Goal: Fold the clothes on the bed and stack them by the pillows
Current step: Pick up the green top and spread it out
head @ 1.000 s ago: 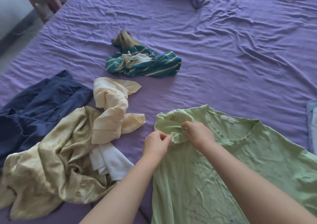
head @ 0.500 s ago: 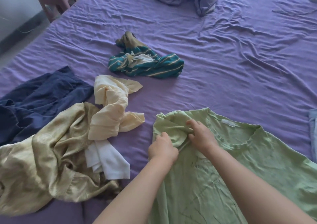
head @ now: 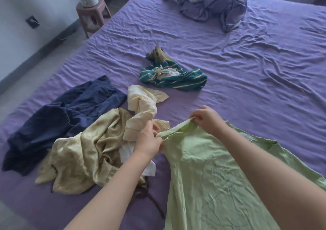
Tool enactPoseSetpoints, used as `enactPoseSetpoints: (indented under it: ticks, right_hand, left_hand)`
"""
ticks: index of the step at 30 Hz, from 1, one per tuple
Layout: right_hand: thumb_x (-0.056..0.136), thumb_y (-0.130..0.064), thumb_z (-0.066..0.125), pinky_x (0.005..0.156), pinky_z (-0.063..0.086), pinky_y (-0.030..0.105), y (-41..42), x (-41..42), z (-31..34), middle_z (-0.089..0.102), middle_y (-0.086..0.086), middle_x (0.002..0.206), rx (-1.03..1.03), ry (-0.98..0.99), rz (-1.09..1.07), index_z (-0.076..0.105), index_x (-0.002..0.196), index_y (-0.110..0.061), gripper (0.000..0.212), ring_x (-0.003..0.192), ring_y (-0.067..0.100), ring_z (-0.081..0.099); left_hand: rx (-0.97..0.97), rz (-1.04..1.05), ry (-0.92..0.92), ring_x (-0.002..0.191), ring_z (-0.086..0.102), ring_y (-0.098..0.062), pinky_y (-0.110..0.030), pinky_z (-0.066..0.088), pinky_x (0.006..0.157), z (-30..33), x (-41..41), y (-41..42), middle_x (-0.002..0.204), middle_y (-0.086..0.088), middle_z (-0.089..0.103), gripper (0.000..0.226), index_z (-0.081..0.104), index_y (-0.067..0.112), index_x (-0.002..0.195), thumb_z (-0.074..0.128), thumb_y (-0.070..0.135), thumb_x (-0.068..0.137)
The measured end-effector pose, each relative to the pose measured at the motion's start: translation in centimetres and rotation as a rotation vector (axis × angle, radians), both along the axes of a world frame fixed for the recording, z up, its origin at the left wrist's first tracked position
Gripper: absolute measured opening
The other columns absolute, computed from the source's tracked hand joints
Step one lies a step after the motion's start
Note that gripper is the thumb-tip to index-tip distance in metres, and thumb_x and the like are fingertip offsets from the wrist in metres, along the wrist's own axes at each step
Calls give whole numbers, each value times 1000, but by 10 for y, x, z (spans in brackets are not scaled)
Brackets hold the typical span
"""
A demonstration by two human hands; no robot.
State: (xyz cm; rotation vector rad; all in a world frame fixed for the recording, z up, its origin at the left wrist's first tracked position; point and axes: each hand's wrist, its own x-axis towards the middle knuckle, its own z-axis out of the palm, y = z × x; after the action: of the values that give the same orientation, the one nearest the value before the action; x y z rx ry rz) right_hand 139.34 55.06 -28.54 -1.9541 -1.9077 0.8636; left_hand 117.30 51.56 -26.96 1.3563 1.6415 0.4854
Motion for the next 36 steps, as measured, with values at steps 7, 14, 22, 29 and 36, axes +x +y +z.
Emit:
enactPoseSetpoints:
  ticks: [7, 14, 22, 29, 36]
  right_hand:
    - [80, 5, 56, 45, 51, 18, 36, -51, 28, 59, 5, 75, -84, 284, -161, 57, 79, -15, 20, 50, 12, 58]
    - [80, 3, 58, 72, 59, 34, 52, -98, 16, 66, 10, 82, -228, 524, -231, 58, 79, -13, 17, 65, 20, 66]
    - [87, 1, 47, 86, 49, 29, 50, -111, -15, 57, 6, 118, -323, 703, -225, 54, 118, -9, 33, 104, 18, 59]
    - [85, -1, 53, 88, 47, 31, -29, -73, -42, 64, 4, 113, -225, 621, -390, 59, 114, -15, 32, 103, 19, 62]
    - [87, -11, 59, 77, 40, 7, -152, -41, -81, 66, -2, 104, -365, 329, -366, 63, 114, -19, 28, 98, 11, 61]
  left_hand:
    - [-114, -258, 37, 86, 67, -32, -36, 56, 77, 4, -33, -2, 112, -10, 57, 57, 64, 15, 117, 32, -17, 81]
    - [-291, -176, 127, 58, 55, -23, -32, 50, 63, -16, -42, 0, 55, -7, 53, 35, 49, 12, 52, 59, 34, 77]
    - [-118, -88, 496, 91, 58, -30, -34, 43, 67, -62, -59, 1, 96, -10, 62, 21, 51, 13, 77, 56, 29, 89]
    - [306, -111, 582, 89, 56, -30, -38, 43, 72, -69, -40, -21, 94, -9, 57, 13, 62, 13, 90, 69, 17, 80]
    - [96, -674, 443, 107, 49, -20, -35, 41, 80, -94, 16, -104, 109, 0, 54, 19, 57, 21, 105, 46, 31, 94]
